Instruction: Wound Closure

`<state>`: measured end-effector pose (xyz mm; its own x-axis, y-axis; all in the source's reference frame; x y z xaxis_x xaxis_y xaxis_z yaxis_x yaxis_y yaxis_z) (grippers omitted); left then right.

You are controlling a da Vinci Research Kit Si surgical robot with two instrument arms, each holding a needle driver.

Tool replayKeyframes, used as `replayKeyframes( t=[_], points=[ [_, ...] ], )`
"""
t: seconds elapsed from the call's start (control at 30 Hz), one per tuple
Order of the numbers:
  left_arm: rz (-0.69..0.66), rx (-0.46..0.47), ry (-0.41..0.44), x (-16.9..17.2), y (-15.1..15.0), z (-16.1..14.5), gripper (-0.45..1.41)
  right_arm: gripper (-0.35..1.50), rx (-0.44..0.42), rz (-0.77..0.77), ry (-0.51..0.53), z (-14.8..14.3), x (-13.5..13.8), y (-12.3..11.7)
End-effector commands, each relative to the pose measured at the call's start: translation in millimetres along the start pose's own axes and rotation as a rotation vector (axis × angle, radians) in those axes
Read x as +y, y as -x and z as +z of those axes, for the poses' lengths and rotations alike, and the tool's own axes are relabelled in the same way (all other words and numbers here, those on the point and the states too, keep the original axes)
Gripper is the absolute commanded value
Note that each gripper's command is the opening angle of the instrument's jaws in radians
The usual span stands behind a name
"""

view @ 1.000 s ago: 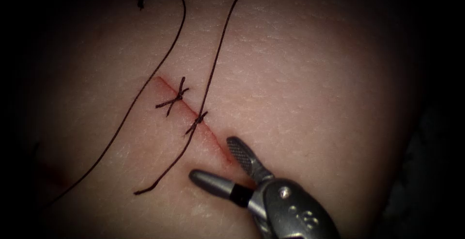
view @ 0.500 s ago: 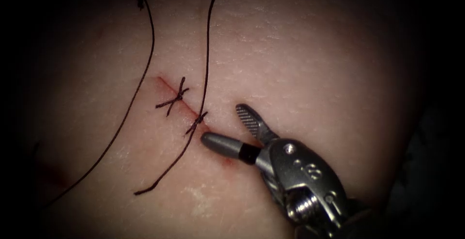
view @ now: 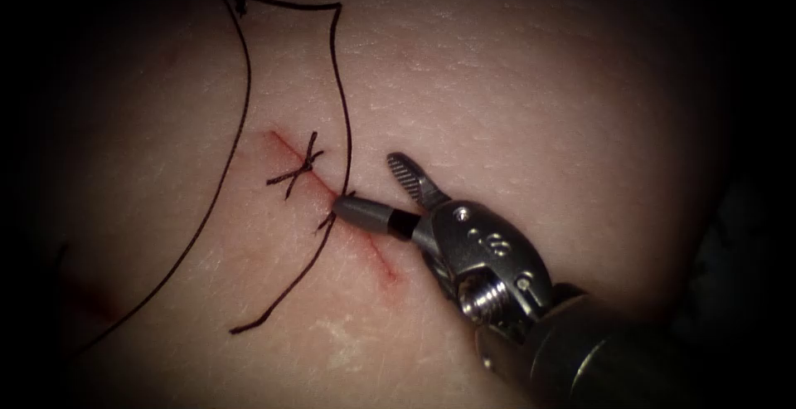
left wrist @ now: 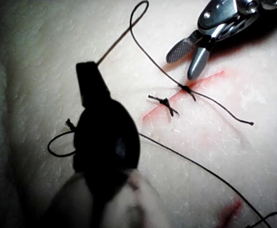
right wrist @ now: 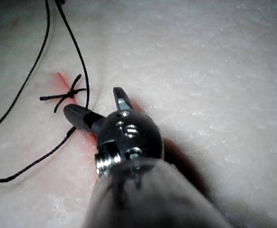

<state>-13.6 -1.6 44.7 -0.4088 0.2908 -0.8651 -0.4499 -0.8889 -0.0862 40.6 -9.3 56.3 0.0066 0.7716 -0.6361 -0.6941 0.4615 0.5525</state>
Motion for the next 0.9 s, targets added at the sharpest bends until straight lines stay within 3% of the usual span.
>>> replayKeyframes(
  t=[0.03, 0.6, 0.9],
  points=[
    [0.001, 0.007, -0.002, 0.8, 0.5, 0.3, -0.45, 1.35, -0.003, -0.002, -0.015, 1.1, -0.7, 0.5],
    [-0.116, 0.178, 0.019, 4.6, -2.1, -4.3, -0.45, 1.4, 0.022, -0.252, -0.053, 5.0, -2.1, -0.5],
    [-0.121, 0.198, 0.03, 7.2, -4.5, -6.2, -0.45, 1.4, 0.085, -0.343, -0.023, 7.2, -2.9, -1.3]
  ],
)
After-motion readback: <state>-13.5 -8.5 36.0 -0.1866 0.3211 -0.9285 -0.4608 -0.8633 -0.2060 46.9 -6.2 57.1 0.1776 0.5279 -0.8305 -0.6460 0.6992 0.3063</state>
